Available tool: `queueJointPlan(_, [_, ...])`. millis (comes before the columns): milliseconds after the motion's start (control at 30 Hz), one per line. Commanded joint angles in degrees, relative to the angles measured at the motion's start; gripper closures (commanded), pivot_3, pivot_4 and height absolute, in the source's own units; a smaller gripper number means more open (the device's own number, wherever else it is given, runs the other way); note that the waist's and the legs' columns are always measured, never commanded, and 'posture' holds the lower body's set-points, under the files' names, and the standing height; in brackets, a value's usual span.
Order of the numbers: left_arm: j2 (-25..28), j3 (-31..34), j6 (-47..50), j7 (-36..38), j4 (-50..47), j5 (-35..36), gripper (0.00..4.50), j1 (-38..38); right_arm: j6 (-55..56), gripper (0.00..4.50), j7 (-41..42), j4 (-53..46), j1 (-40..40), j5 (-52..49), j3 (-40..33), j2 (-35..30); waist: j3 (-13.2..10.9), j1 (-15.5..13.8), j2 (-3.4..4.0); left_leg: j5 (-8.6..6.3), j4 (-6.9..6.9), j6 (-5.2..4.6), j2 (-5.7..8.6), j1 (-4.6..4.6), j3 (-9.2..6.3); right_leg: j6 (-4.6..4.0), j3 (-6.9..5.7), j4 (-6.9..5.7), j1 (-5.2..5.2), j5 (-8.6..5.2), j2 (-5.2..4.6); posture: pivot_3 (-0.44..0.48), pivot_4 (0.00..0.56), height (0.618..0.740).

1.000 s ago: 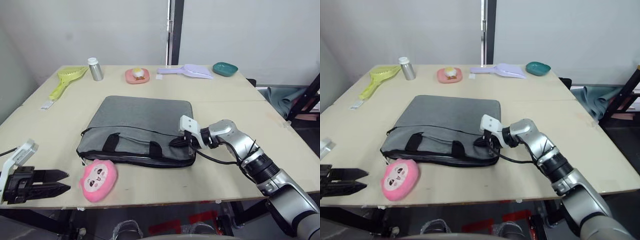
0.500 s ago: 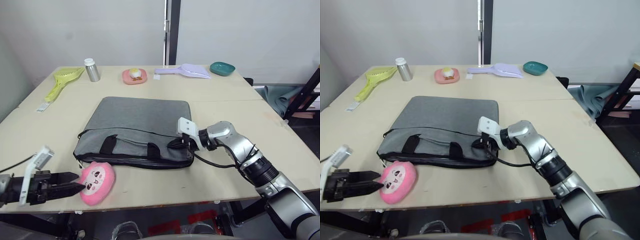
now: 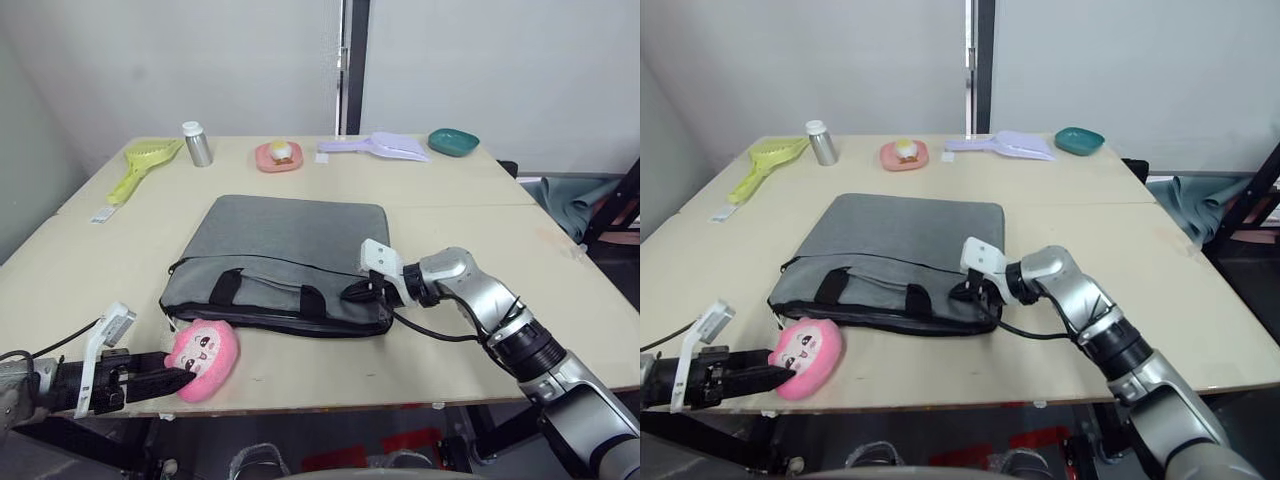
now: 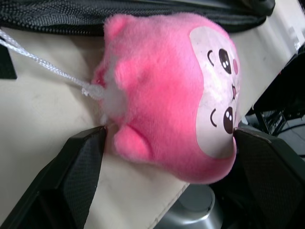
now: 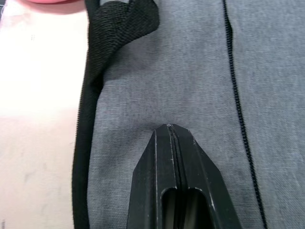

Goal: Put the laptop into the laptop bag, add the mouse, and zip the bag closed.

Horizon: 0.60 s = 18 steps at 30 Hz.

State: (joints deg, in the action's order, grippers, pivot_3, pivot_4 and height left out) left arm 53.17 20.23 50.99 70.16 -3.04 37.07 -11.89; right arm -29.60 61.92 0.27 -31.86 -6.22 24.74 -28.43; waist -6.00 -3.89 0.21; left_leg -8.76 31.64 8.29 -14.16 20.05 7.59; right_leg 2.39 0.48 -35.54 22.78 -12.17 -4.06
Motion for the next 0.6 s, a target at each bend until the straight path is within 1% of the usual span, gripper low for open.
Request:
queueJointPlan(33, [-1.2, -2.2, 1.6, -2.0, -0.3, 0.5, 0.02, 0.7, -2.8, 4.5, 1.1, 1.3, 2.8, 1.5, 3.7, -0.7, 0.0, 0.0, 0.02, 0.0, 0.0, 0.0, 0.0, -0.01, 0.0, 0.0, 0.01, -0.02, 0.0, 0.0, 0.0, 0.0, 0.15, 0.74])
queueJointPlan(133, [-1.7, -3.1, 2.0, -3.1, -0.6, 0.3, 0.02, 1.0, -3.0, 4.5, 1.1, 0.9, 3.0, 1.5, 3.5, -0.9, 0.1, 0.0, 0.05, 0.0, 0.0, 0.0, 0.01, 0.0, 0.01, 0.02, 0.05, -0.02, 0.01, -0.01, 0.0, 0.0, 0.15, 0.74])
queueJointPlan(233, [-1.9, -5.1, 2.6, -3.7, -2.2, 0.2, 0.76, 1.3, -3.3, 4.5, 1.1, 0.5, 3.3, 1.5, 3.4, -1.2, 0.2, 0.0, 0.08, 0.0, -0.01, 0.0, 0.02, 0.01, 0.03, 0.06, 0.08, 0.01, 0.01, -0.03, 0.01, 0.0, 0.15, 0.74])
queueJointPlan(433, [-1.0, -6.3, 4.0, -3.8, -4.6, 1.7, 0.76, 2.3, -3.6, 4.5, 1.2, -0.1, 3.5, 1.4, 3.1, -1.7, 0.3, 0.1, 0.05, -0.01, -0.11, 0.01, 0.05, 0.05, 0.14, 0.09, 0.14, 0.26, 0.03, -0.06, 0.02, 0.0, 0.15, 0.74])
queueJointPlan(500, [-1.2, -6.2, 4.8, -2.6, -6.2, 3.8, 1.31, 3.0, -3.7, 4.5, 1.3, -0.2, 3.5, 1.4, 3.1, -1.9, 0.4, 0.2, 0.0, -0.01, -0.18, 0.01, 0.05, 0.06, 0.17, 0.09, 0.14, 0.35, 0.05, -0.06, 0.02, 0.0, 0.15, 0.74])
queueJointPlan(600, [-1.2, -7.0, 5.4, -3.0, -6.7, 4.3, 2.38, 3.6, -3.8, 4.5, 1.2, -0.1, 3.4, 1.6, 3.1, -2.0, 0.4, 0.4, -0.13, -0.01, -0.29, 0.02, 0.04, 0.17, 0.25, 0.09, 0.16, 0.39, 0.3, -0.05, 0.06, 0.0, 0.15, 0.74])
